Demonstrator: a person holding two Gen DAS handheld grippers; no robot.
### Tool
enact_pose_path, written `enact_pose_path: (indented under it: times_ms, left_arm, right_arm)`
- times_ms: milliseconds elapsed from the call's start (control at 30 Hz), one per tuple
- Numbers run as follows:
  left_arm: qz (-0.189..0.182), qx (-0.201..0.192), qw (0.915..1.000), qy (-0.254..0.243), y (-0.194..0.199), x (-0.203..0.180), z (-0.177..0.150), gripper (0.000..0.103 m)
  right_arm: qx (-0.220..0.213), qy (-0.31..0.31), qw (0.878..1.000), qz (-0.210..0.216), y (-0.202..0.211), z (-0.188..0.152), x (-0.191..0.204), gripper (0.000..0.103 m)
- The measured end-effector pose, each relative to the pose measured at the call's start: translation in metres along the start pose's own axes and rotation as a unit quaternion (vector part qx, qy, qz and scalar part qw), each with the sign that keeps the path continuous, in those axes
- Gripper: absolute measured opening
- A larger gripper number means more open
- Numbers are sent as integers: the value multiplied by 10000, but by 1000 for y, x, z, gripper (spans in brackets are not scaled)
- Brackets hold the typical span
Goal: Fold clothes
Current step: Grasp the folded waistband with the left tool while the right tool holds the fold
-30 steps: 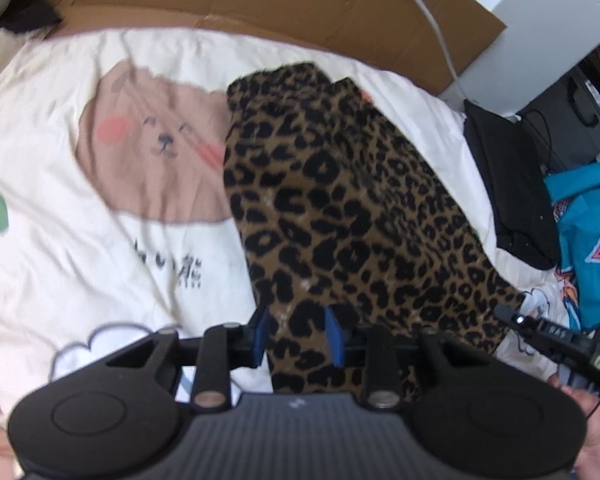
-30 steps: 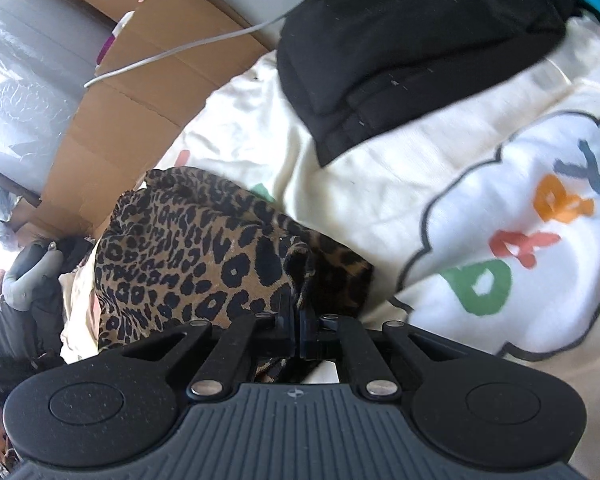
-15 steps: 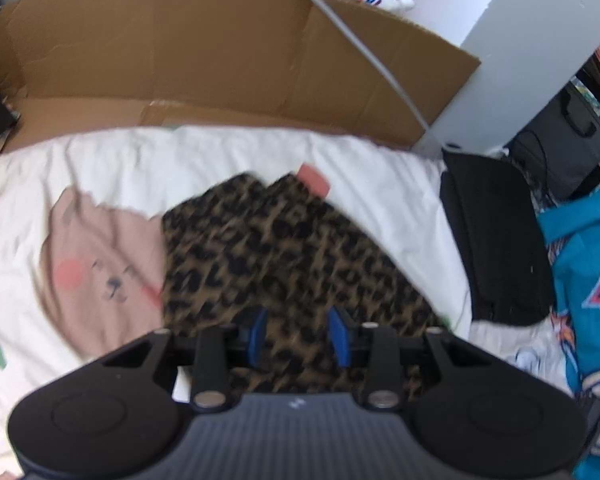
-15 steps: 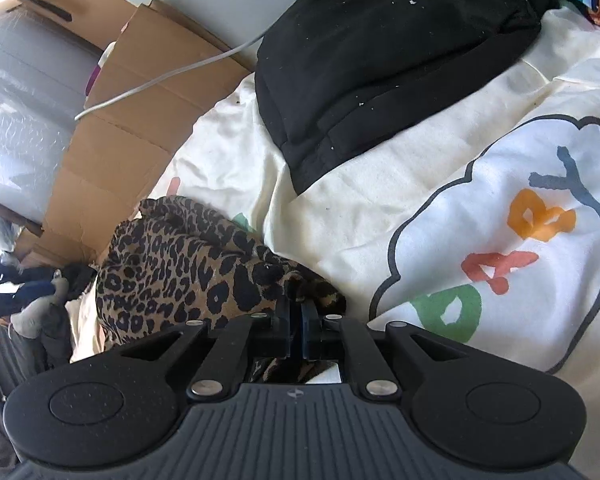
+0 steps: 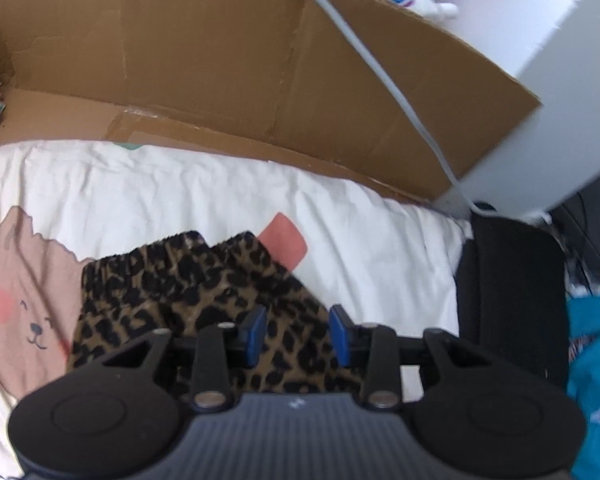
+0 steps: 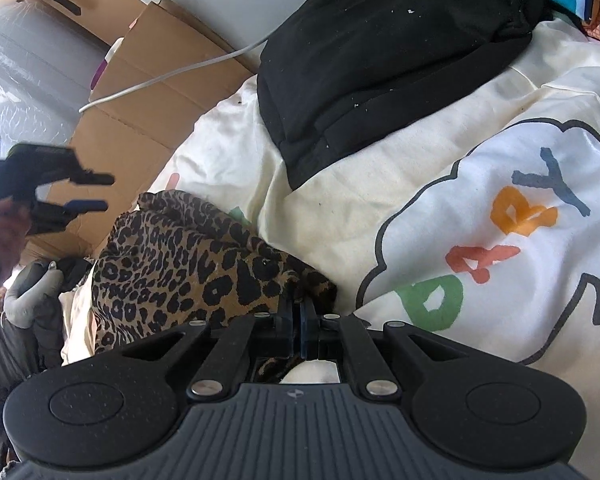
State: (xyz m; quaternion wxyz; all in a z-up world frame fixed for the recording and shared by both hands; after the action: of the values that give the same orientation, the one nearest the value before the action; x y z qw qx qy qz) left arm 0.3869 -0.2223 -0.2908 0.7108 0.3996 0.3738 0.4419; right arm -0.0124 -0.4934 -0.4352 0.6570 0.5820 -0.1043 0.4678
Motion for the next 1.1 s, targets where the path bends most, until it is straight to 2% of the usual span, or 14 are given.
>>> enact_pose_path:
  times_ms: [133,200,267,500,700,833,1100]
  left_arm:
    - [206,98,9997,-6,-16,-6,9,36]
    - [542,265,9981,-105,-25,-8,12,36]
    - [704,372,9968,-102,-33,-6,14,36]
    - [789,502,9956,79,-51,3,20,36]
    - [681,575,9957,261,-67,10,14,38]
    - [843,606,9940,331,-76,19,5,35]
    - [1045,511,9927,307,-81,15,2,38]
  right_arm:
    - [32,-3,10000,-16,-1,0,-1,1]
    - [44,-15,10000,-26,-2,0,-1,1]
    - [62,3,10000,-32,-3,1,-1,1]
    - [108,40,9999,-42,-5,0,-3,1]
    - [130,118,9998,-45,-5,-1,-4,2]
    - [141,122,9998,-46,-5,-1,-4,2]
    - [149,86,9998,-36,-6,-1,-5,3]
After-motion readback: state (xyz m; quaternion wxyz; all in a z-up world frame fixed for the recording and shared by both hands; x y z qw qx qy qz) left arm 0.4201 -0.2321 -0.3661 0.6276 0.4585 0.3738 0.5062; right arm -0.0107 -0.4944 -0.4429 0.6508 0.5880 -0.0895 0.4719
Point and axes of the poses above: each gripper's, at about its wrist camera, not at the fingertips, and y roughly against the way its jaws point, x to its left, z to its top, the point moved 1 cm from there along -y, roughly the way its jaws point, and after that the axes turned 9 degrees about -y, right-handed, at the moved point
